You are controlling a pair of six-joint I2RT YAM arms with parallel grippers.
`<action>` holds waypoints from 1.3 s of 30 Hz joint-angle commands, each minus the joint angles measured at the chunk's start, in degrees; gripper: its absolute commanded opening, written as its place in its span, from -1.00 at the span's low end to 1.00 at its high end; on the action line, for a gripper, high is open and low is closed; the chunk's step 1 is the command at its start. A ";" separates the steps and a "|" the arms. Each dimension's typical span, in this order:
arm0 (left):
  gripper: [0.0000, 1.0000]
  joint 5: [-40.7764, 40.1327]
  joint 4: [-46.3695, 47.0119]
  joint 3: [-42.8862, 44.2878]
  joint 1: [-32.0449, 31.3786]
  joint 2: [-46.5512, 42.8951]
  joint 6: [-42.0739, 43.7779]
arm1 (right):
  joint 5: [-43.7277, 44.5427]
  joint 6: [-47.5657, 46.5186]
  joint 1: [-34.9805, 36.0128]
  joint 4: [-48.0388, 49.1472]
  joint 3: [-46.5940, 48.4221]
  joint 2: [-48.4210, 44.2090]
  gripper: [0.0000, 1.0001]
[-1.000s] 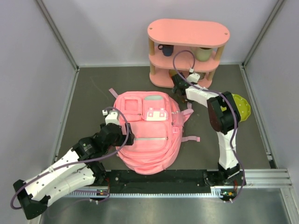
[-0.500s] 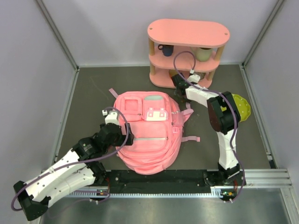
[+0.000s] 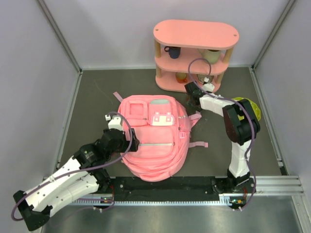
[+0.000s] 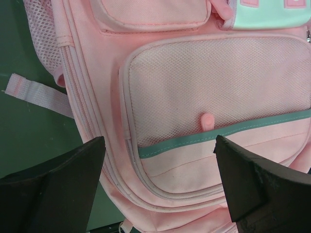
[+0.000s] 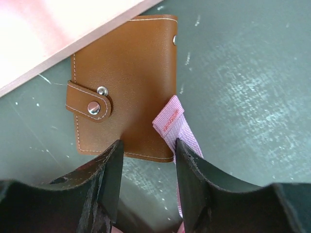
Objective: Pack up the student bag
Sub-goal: Move the personal item to the center of the board.
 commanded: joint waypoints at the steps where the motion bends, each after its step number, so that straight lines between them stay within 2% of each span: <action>1: 0.97 0.81 0.83 -0.19 0.31 -1.47 0.32 | -1.39 -1.20 -1.57 -6.52 -6.08 -2.38 -0.14; 7: 0.97 0.72 -0.49 -0.54 0.23 -3.84 -0.47 | -2.45 -0.59 -1.48 -4.15 -16.69 -9.41 -0.14; 16: 0.97 1.60 -0.14 -0.55 0.23 -4.46 -0.21 | -3.85 3.63 -4.03 -3.79 -34.54 -29.09 -0.04; 18: 0.97 1.60 -0.31 -0.28 0.23 -4.19 -0.12 | -5.51 1.71 -3.77 -3.62 -35.70 -35.05 0.06; 19: 0.97 1.69 -0.31 0.07 0.23 -4.19 -0.04 | -5.79 -0.39 -3.68 -3.53 -36.58 -37.09 0.21; 22: 0.97 1.69 -0.49 0.60 0.31 -4.37 0.05 | -7.19 -5.66 -3.42 -3.36 -37.63 -47.36 0.39; 26: 0.96 2.04 -0.66 0.77 0.23 -4.80 -0.65 | -14.21 -14.79 -3.42 -1.25 -37.55 -57.40 0.50; 28: 0.96 2.48 -0.66 0.60 0.31 -4.89 -1.44 | -21.58 -19.02 -3.42 1.65 -37.81 -60.82 0.53; 33: 0.97 5.36 -1.63 -0.46 0.23 -5.60 -4.95 | -38.80 -25.01 -1.14 6.48 -38.69 -61.99 0.51; 35: 0.97 6.34 -2.42 -0.81 0.31 -5.69 -7.41 | -40.15 -27.73 3.16 6.66 -37.82 -60.59 0.49; 39: 0.97 7.92 -10.49 -1.16 0.23 -5.07 -15.75 | -42.88 -30.29 10.63 7.99 -36.68 -58.56 0.46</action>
